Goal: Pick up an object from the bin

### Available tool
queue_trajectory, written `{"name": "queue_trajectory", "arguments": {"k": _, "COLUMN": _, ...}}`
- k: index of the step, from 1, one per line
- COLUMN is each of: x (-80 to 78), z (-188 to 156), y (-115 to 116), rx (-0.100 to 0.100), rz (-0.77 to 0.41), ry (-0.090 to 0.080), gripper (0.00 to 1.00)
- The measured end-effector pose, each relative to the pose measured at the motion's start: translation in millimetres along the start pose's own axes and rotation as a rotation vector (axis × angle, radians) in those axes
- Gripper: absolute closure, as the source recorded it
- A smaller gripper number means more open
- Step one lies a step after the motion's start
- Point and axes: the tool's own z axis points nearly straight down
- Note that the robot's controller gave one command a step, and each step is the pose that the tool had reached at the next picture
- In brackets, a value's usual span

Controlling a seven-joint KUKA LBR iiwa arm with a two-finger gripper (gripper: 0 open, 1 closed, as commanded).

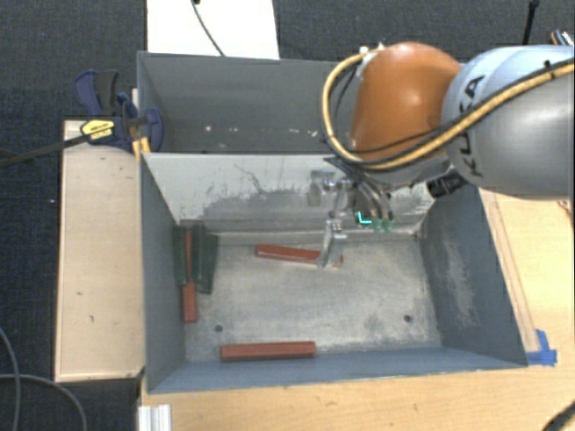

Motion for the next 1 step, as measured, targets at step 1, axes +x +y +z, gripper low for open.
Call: {"name": "queue_trajectory", "arguments": {"k": 1, "x": 8.6, "z": 135.6, "y": 12.7, "rx": 0.0, "rz": 0.261, "ry": 0.0, "gripper": 0.0}}
